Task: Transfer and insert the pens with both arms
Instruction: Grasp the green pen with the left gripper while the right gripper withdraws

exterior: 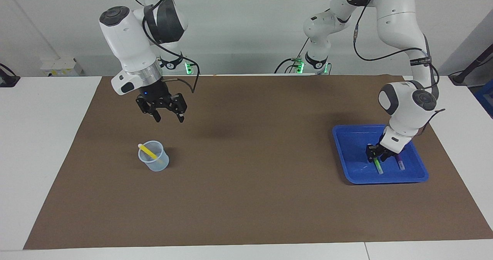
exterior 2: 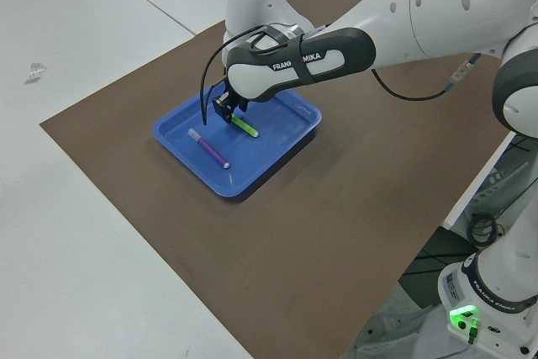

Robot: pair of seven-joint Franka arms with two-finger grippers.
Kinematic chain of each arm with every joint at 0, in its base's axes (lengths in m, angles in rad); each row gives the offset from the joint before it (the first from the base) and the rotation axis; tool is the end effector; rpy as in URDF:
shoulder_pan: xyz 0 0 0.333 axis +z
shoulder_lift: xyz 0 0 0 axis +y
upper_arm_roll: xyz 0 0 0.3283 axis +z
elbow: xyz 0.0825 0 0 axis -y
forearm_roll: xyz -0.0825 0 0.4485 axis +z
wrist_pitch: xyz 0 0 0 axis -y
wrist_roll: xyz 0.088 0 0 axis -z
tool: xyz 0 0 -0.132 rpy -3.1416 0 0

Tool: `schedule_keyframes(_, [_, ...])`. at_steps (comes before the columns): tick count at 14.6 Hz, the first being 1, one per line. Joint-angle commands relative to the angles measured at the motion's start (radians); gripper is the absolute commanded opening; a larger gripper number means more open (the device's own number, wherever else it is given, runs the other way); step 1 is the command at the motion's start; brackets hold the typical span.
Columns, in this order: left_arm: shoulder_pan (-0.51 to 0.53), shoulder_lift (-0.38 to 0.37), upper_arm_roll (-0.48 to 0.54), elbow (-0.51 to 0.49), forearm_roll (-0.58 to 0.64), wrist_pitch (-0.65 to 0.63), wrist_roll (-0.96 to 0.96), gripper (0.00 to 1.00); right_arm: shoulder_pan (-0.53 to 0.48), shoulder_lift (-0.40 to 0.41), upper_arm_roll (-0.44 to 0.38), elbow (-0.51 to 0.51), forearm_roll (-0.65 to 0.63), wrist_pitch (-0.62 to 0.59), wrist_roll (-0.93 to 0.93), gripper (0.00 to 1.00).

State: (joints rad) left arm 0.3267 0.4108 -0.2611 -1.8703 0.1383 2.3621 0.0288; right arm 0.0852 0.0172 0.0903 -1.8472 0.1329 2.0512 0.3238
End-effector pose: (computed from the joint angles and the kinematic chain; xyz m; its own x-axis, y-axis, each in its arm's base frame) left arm 0.6979 0.0566 0.2556 0.9947 -0.0313 0.0976 -0.0309 -0.9995 -0.0058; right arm 0.6407 0.1236 0.4963 0.9693 -0.2076 0.1315 -0.1826 -0.9666 -0.1795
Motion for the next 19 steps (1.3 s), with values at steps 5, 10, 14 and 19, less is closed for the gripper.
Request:
schedule_keyframes(5, [0.014,-0.006,-0.007,-0.027,0.009,0.032,0.003,0.54,-0.005,-0.026,0.016,0.002,0.014,-0.098,0.089,0.9])
schedule_keyframes(10, [0.014,-0.007,-0.007,-0.036,0.009,0.04,0.003,0.35,-0.005,-0.037,0.017,0.002,0.016,-0.183,0.087,0.91])
schedule_keyframes(14, [0.014,-0.007,-0.007,-0.036,0.009,0.04,0.003,0.0,0.034,-0.042,0.017,-0.001,0.135,-0.192,0.092,0.92])
schedule_keyframes(19, [0.003,-0.006,-0.012,0.074,-0.025,-0.159,0.003,0.0,0.112,-0.046,0.019,-0.001,0.166,-0.181,0.21,0.92])
